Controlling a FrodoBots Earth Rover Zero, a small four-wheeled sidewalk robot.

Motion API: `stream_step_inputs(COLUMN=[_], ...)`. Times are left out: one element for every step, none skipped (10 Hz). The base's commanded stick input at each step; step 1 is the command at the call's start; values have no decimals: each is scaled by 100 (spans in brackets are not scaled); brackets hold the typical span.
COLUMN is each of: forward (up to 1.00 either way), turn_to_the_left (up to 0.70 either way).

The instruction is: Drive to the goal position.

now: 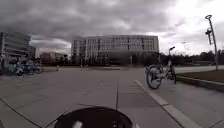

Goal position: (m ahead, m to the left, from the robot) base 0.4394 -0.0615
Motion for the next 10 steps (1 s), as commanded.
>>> stream_step_inputs(forward=[70,70,70,70,70,70,70,70,70,70], turn_to_the_left=[0,0,0,0,0,0,0,0,0,0])
